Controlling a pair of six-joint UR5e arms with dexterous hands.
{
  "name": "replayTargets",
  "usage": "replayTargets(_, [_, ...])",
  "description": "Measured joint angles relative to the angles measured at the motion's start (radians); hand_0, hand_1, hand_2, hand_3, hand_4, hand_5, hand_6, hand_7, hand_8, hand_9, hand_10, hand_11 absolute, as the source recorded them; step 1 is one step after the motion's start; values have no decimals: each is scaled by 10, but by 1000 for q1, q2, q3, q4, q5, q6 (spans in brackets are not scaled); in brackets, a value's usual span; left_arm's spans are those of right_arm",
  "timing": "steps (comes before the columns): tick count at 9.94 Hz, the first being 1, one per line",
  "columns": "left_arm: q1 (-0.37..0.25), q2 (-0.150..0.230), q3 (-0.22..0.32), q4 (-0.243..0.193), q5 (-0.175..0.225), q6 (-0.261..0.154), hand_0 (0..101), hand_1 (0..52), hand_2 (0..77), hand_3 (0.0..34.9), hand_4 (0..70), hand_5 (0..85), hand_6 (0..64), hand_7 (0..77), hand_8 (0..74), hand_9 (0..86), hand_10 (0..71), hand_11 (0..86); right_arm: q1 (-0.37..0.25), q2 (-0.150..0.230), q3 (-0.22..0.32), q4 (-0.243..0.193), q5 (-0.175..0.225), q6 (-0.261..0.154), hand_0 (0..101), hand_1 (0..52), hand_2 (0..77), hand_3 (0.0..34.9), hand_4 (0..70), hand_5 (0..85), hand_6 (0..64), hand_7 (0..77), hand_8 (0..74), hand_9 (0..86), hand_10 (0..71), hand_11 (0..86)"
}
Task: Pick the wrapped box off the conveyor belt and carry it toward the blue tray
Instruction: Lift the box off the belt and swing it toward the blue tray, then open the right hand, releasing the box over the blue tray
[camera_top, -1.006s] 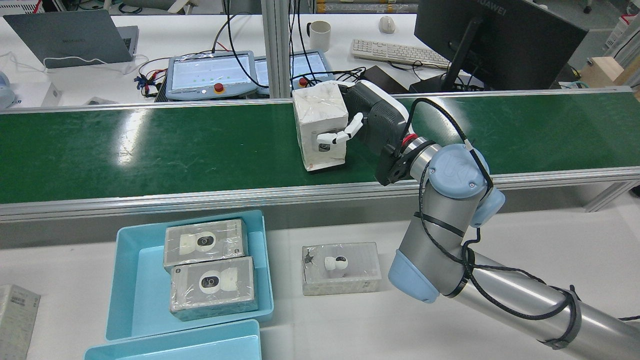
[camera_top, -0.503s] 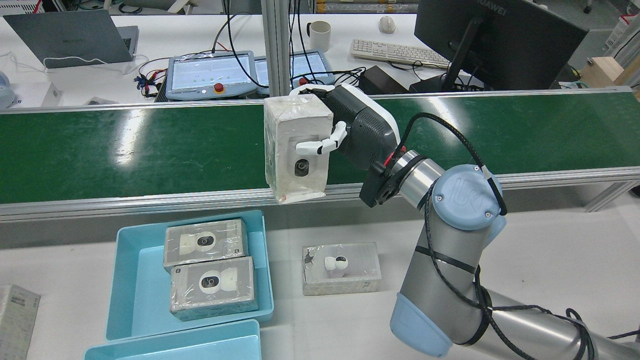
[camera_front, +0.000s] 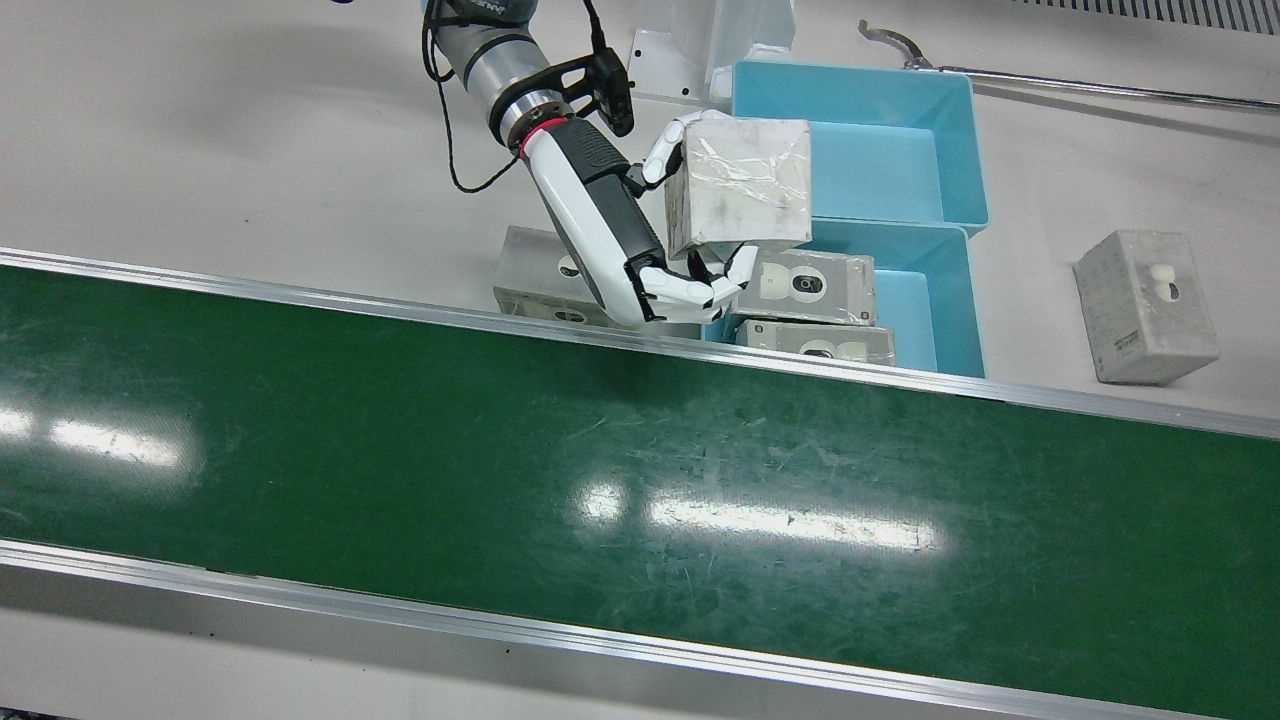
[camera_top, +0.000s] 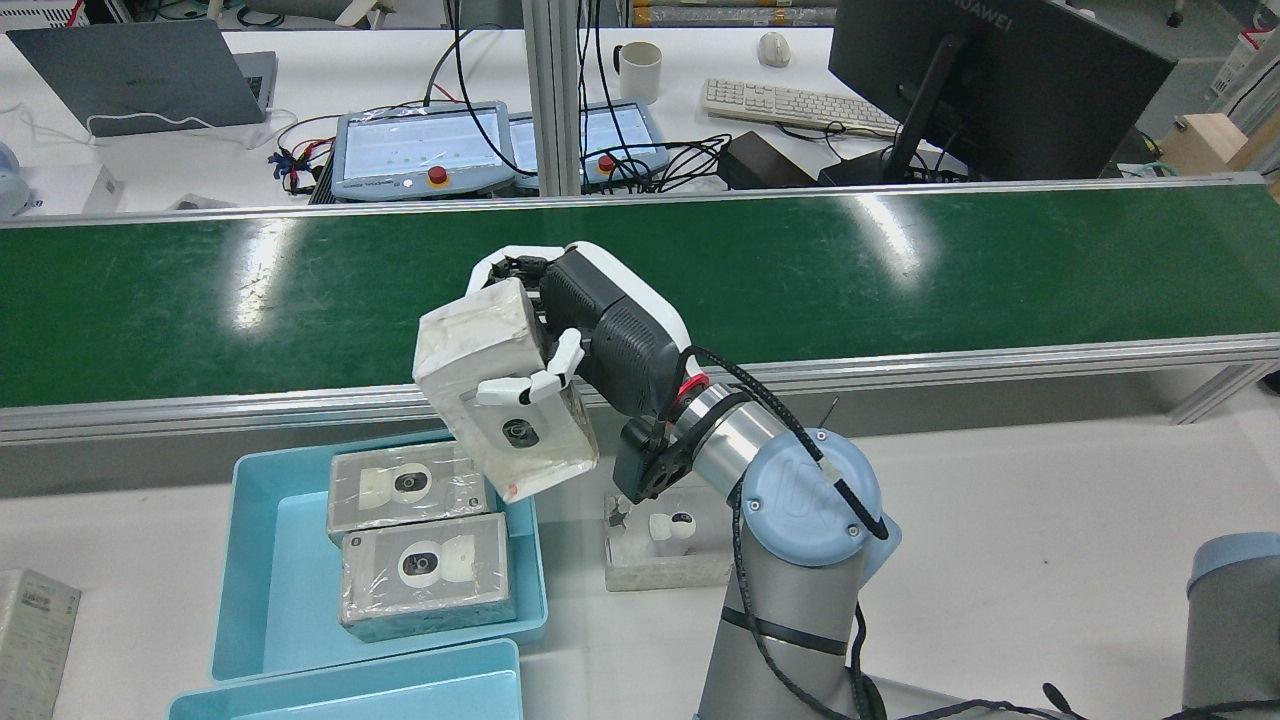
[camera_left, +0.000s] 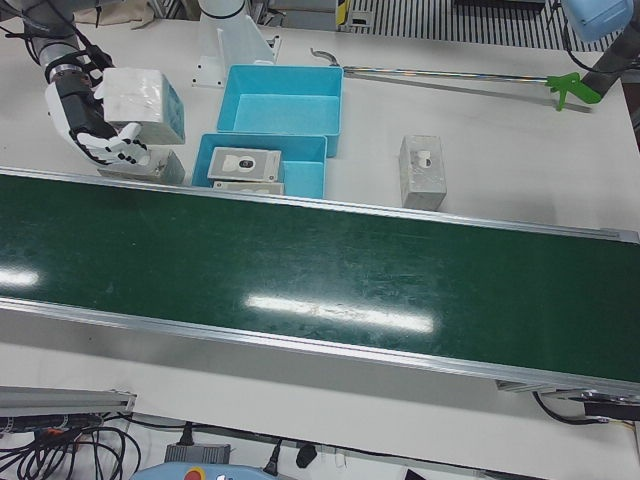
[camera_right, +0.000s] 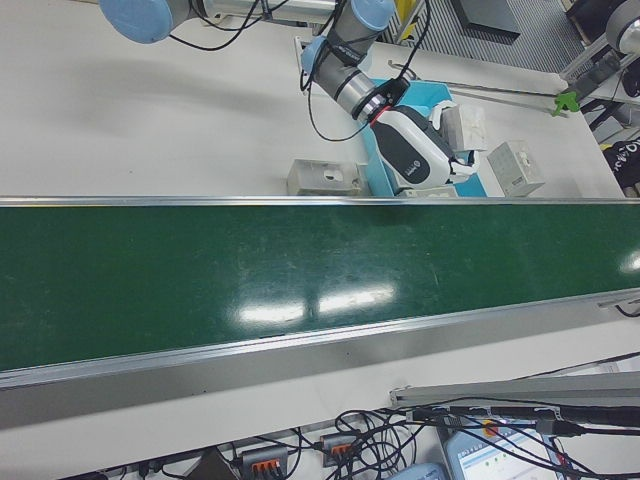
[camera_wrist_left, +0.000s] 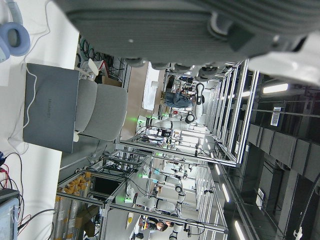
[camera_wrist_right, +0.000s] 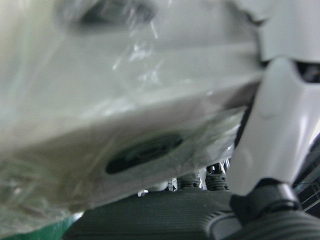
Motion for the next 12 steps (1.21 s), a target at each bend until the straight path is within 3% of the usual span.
replayTargets(1, [0, 0, 0, 0, 0, 0, 0, 0, 11, 0, 0, 11, 0, 5, 5, 0, 5, 0, -20, 27, -29, 2, 5, -12, 486, 0, 431, 0, 415, 458, 442, 709, 627, 747, 595, 758])
replayTargets(2, [0, 0, 0, 0, 0, 0, 0, 0, 11, 0, 0, 11, 0, 5, 5, 0, 5, 0, -36, 43, -47, 5, 6, -18, 498, 0, 431, 0, 415, 458, 595, 774, 649, 845, 660, 862])
replayTargets(3, [0, 0, 0, 0, 0, 0, 0, 0, 11, 0, 0, 11, 0, 5, 5, 0, 5, 0, -48, 53, -64, 7, 3, -20, 503, 0, 431, 0, 415, 458, 611, 774, 573, 840, 627, 862])
replayTargets(4, [0, 0, 0, 0, 0, 0, 0, 0, 11, 0, 0, 11, 0, 5, 5, 0, 0, 5, -54, 59, -76, 8, -5, -20, 503, 0, 431, 0, 415, 458, 611, 774, 573, 840, 627, 862])
replayTargets(5, [0, 0, 0, 0, 0, 0, 0, 0, 11, 0, 0, 11, 0, 5, 5, 0, 5, 0, -59, 62, -82, 9, -12, -20, 504, 0, 431, 0, 420, 464, 513, 774, 404, 802, 431, 862])
replayTargets(6, [0, 0, 0, 0, 0, 0, 0, 0, 11, 0, 0, 11, 0, 5, 5, 0, 5, 0, -62, 67, -86, 10, -19, -19, 553, 38, 305, 24, 387, 458, 409, 774, 327, 262, 125, 491])
replayTargets(7, [0, 0, 0, 0, 0, 0, 0, 0, 5, 0, 0, 11, 0, 5, 5, 0, 5, 0, -64, 72, -88, 10, -25, -19, 553, 38, 305, 24, 387, 458, 409, 774, 327, 262, 125, 491])
replayTargets(8, [0, 0, 0, 0, 0, 0, 0, 0, 5, 0, 0, 11, 0, 5, 5, 0, 5, 0, -67, 76, -88, 10, -31, -19, 518, 191, 213, 112, 235, 344, 158, 633, 87, 60, 0, 300])
replayTargets(10, [0, 0, 0, 0, 0, 0, 0, 0, 5, 0, 0, 11, 0, 5, 5, 0, 5, 0, -71, 78, -84, 10, -40, -18, 518, 191, 213, 112, 235, 344, 158, 633, 87, 60, 0, 300])
replayTargets(11, [0, 0, 0, 0, 0, 0, 0, 0, 11, 0, 0, 11, 0, 5, 5, 0, 5, 0, -70, 76, -80, 9, -52, -13, 472, 120, 55, 186, 65, 131, 0, 224, 0, 22, 0, 16])
replayTargets(12, [0, 0, 0, 0, 0, 0, 0, 0, 11, 0, 0, 11, 0, 5, 5, 0, 5, 0, -69, 73, -75, 9, -62, -1, 472, 120, 55, 186, 65, 131, 0, 224, 0, 22, 0, 16])
